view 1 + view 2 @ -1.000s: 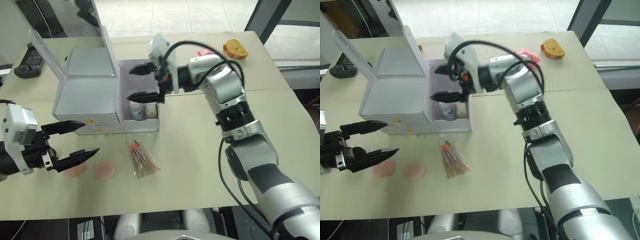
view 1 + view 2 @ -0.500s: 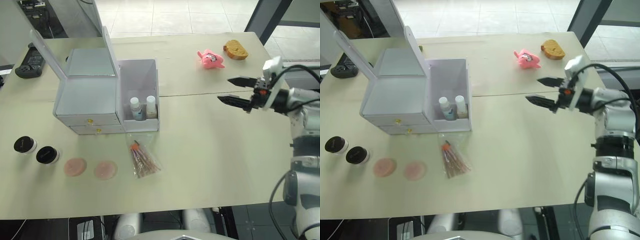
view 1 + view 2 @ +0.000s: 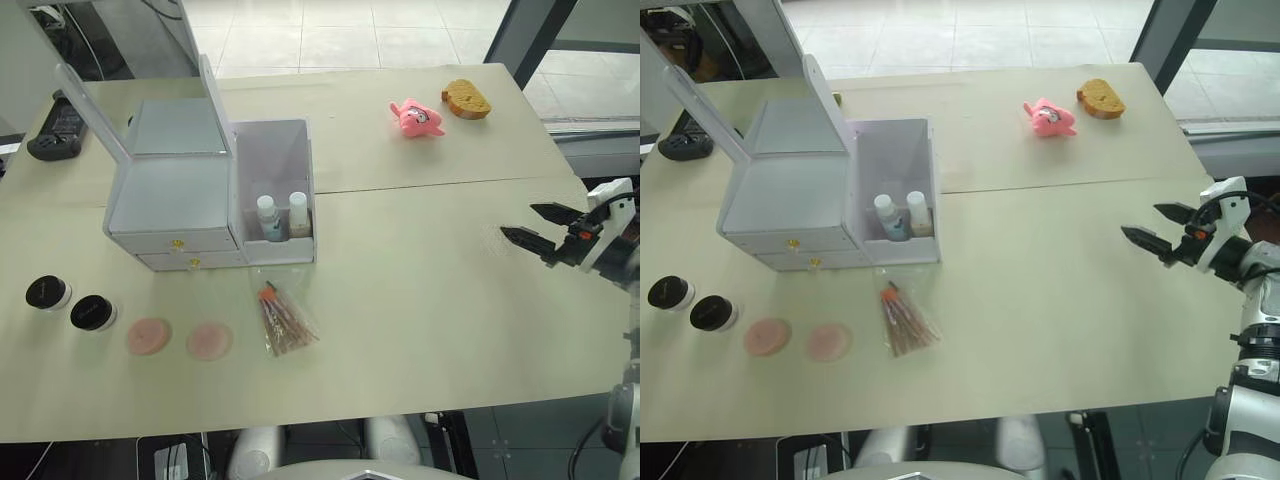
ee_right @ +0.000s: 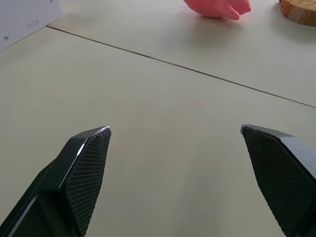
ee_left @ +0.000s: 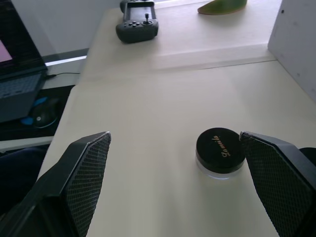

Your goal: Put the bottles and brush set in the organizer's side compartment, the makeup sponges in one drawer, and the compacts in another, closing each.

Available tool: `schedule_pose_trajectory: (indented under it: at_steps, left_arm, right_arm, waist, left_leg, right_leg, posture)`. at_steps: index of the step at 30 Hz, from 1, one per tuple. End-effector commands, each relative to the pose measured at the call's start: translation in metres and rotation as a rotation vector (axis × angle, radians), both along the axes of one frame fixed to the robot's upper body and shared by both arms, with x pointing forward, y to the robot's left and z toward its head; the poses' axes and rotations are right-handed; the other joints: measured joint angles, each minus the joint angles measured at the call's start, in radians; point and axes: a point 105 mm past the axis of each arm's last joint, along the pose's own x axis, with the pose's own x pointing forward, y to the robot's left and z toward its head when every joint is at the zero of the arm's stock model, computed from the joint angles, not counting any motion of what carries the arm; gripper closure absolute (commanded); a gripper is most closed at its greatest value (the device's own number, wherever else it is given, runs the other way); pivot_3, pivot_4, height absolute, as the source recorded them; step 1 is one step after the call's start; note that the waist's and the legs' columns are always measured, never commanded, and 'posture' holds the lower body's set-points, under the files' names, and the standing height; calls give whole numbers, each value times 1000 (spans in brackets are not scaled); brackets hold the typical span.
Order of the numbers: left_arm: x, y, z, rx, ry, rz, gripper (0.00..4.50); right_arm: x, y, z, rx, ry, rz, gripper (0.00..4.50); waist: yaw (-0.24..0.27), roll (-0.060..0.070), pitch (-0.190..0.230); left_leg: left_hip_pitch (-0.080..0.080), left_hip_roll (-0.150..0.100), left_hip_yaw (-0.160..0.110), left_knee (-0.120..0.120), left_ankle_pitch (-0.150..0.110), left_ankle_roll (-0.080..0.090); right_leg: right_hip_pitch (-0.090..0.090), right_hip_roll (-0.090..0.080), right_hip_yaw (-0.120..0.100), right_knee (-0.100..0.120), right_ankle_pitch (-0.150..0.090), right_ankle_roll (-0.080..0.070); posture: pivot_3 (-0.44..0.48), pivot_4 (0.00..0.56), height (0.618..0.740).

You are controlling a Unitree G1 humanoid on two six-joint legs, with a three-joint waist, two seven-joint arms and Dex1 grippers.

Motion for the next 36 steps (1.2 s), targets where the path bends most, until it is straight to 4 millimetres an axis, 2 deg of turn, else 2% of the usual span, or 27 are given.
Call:
schedule_pose_trajectory:
  at_steps: [1, 2, 3, 4, 5, 8, 9, 10, 12, 16, 18, 20, 23, 27, 28, 32, 35, 36]
  left_arm:
    - [26, -31, 22, 32, -32, -178, 0]
    - [34, -45, 25, 39, -32, -241, 0]
    - [40, -59, 29, 46, -35, -297, 0]
    - [47, -73, 32, 45, -37, -345, 0]
    - [52, -87, 36, 39, -35, -390, 0]
    - [64, -134, 45, 58, 11, -536, 0]
    - [67, -151, 46, 69, 34, -590, 0]
    - [69, -167, 46, 96, 53, -640, 0]
    - [74, -191, 43, 129, 101, -691, 0]
    - [79, -239, 34, 159, 193, -802, 0]
    - [77, -269, 31, 130, 288, -901, 0]
    - [75, -287, 29, 92, 352, -968, 0]
    - [74, -308, 25, 42, 406, -1040, 565]
    - [68, -331, 7, 125, 417, -1152, 1871]
    - [63, -336, 3, 112, 423, -1177, 2187]
    - [57, -346, -12, 65, 467, -1180, 3486]
    - [56, -348, -24, 51, 500, -1155, 4475]
    - [56, -349, -30, 46, 513, -1141, 4475]
  right_arm:
    - [5, 16, 21, -54, -83, 34, 15]
    - [4, 23, 22, -64, -81, 54, 15]
    - [4, 29, 23, -76, -82, 73, 15]
    - [4, 36, 25, -78, -72, 91, 15]
    - [3, 43, 28, -71, -61, 113, 15]
    - [-5, 69, 37, -48, 0, 207, 15]
    - [-7, 80, 41, -57, 7, 243, 15]
    - [-10, 92, 45, -73, 14, 279, 15]
    - [-15, 111, 51, -99, 17, 324, 15]
    - [-27, 142, 67, -112, -32, 368, 15]
    - [-41, 161, 64, -113, 39, 455, 15]
    - [-53, 174, 57, -106, 126, 529, 15]
    - [-61, 192, 46, -66, 271, 605, 0]
    - [-55, 217, 30, 19, 345, 573, 0]
    - [-55, 221, 21, 39, 416, 539, 0]
    - [-72, 239, 4, 168, 670, 560, 0]
    - [-76, 247, -6, 239, 763, 573, 0]
    - [-74, 250, -14, 239, 787, 545, 0]
  waist:
    - [1, 0, 0]
    - [-3, 3, 1]
    - [-11, 4, 1]
    - [-26, 6, 2]
    - [-35, 6, 2]
    - [-51, 7, 3]
    - [-40, 6, 3]
    - [-34, 7, 3]
    - [-24, 7, 3]
    - [-2, 7, 3]
    - [2, 7, 3]
    - [8, 7, 3]
    - [9, 6, 3]
    - [0, 6, 3]
    - [0, 6, 3]
    - [3, 6, 3]
    - [6, 6, 3]
    - [9, 6, 3]
  left_leg:
    - [0, 0, 0, 0, 0, 0]
    - [0, 0, 0, 1, 0, 0]
    - [-2, -7, -17, -2, 2, 1]
    - [1, -15, -30, -5, 4, -1]
    - [2, -23, -48, -6, 7, -5]
    - [3, -46, -109, -11, 19, -18]
    - [4, -41, -106, -11, 25, -28]
    - [2, -39, -101, -13, 26, -30]
    - [-1, -38, -95, -14, 26, -30]
    - [-3, -38, -84, -14, 25, -28]
    - [-3, -39, -79, -14, 24, -26]
    - [-4, -39, -77, -12, 23, -25]
    - [-2, -39, -74, -12, 23, -24]
    - [-1, -38, -72, -13, 23, -24]
    - [-2, -38, -72, -13, 23, -24]
    - [-3, -38, -72, -13, 23, -25]
    - [-2, -38, -72, -13, 23, -24]
    - [-2, -38, -72, -13, 23, -24]
  right_leg:
    - [0, 0, 0, 0, 0, 0]
    - [0, 0, 0, 0, 0, 0]
    - [14, -6, -15, 0, -1, 1]
    - [21, -14, -27, 1, -3, 5]
    - [33, -18, -37, -1, -7, 11]
    - [59, -18, -43, -3, -21, 26]
    - [48, -15, -35, -4, -21, 26]
    - [50, -14, -33, -3, -23, 22]
    - [44, -15, -29, 1, -28, 12]
    - [34, -14, -18, 6, -29, 11]
    - [33, -14, -12, 6, -29, 11]
    - [32, -14, -11, 6, -29, 12]
    - [33, -14, -9, 5, -29, 11]
    - [32, -13, -7, 6, -29, 11]
    - [31, -13, -7, 6, -29, 11]
    - [30, -13, -6, 6, -28, 11]
    - [30, -13, -5, 6, -28, 11]
    - [30, -13, -5, 6, -28, 11]
  posture:
    - [0, 150, 740]
    - [0, 150, 740]
    - [0, 150, 740]
    - [0, 150, 740]
    - [0, 150, 740]
    - [0, 150, 740]
    - [0, 150, 740]
    - [0, 150, 740]
    - [0, 150, 740]
    - [0, 150, 740]
    - [0, 150, 740]
    - [0, 150, 740]
    - [0, 150, 740]
    - [0, 150, 740]
    - [0, 150, 740]
    - [0, 150, 740]
    - [0, 150, 740]
    - [0, 150, 740]
